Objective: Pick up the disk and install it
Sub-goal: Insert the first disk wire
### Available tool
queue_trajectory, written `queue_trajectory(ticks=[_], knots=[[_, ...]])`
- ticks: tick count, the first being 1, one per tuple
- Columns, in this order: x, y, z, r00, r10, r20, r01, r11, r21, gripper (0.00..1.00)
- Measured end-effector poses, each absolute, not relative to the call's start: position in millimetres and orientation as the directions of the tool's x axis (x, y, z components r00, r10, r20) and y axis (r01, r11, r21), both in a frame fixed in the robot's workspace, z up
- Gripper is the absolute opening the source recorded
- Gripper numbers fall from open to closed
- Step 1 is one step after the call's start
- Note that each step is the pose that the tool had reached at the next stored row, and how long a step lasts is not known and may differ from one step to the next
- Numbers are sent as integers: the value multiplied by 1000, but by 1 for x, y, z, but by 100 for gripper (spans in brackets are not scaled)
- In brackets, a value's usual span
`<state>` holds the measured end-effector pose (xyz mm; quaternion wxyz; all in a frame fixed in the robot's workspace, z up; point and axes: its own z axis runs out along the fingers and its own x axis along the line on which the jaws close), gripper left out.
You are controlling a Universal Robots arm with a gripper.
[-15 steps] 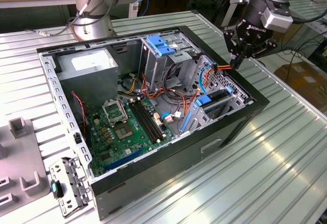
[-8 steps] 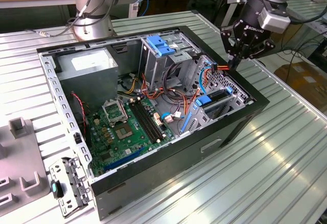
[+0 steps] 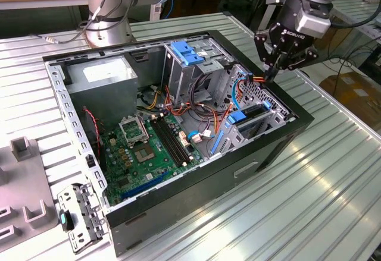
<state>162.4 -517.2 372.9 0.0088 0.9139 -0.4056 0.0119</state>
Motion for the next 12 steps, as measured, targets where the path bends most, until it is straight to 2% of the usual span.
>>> queue_trajectory(ticks=[12], knots=[[161,-517,373,514,-857,29,-858,-514,7,17]])
